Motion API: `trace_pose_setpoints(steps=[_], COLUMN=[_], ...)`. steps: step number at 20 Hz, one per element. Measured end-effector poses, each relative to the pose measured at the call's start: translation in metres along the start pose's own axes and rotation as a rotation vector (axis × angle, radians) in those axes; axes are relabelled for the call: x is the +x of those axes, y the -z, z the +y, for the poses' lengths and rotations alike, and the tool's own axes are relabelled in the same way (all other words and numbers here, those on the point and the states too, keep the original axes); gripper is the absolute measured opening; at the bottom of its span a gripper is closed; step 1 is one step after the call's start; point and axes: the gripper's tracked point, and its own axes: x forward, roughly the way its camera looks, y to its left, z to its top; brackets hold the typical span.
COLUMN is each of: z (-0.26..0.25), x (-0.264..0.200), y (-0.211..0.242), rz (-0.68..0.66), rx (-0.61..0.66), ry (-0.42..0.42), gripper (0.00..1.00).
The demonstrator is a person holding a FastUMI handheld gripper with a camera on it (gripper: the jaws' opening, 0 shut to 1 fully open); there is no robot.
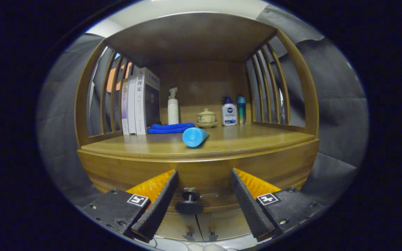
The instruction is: Pull open the drawer, take out the items inside it, and place them on the countertop above the cabinet.
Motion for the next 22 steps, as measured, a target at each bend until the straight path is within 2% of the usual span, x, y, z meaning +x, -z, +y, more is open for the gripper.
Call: trace_pose_setpoints(steps=[3, 10, 16, 22], z=[-0.007, -0.019, -0.037, -0.042], x=[-0.017, -0.111, -0.177, -0.195], y=[-0.017, -0.063, -0.073, -0.077], rz=[-0.029, -0.089, -0.141, -0.134], rx=[-0.011, 0.020, 0.000, 0.012], ry=[0.007, -0.015, 0.000, 0.001], gripper=[0.99, 0.99, 0.98, 0.98])
